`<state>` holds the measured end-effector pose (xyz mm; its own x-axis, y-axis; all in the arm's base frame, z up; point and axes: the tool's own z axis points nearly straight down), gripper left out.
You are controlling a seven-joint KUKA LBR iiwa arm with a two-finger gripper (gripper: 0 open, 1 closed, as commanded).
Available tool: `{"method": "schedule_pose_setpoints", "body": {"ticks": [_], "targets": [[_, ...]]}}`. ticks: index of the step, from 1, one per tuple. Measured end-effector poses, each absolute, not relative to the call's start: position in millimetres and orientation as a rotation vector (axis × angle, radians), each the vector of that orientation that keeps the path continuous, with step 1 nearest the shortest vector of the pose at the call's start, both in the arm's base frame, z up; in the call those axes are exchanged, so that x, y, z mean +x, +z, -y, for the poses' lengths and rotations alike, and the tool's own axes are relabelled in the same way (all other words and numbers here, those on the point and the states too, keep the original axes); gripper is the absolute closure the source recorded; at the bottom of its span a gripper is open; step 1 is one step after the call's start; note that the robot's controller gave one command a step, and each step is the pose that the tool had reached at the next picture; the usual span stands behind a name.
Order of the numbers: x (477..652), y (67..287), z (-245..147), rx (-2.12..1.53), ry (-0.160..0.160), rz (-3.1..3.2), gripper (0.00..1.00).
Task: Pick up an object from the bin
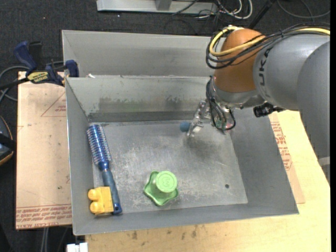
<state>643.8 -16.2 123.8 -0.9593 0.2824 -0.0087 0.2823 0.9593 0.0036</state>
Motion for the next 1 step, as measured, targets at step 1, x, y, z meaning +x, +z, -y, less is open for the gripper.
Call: {"method": "schedule_pose_setpoints", "body": {"ticks": [1], "targets": [[645.1,142.2,15.7,0.444,0.003,-3.104,1.0]]}}
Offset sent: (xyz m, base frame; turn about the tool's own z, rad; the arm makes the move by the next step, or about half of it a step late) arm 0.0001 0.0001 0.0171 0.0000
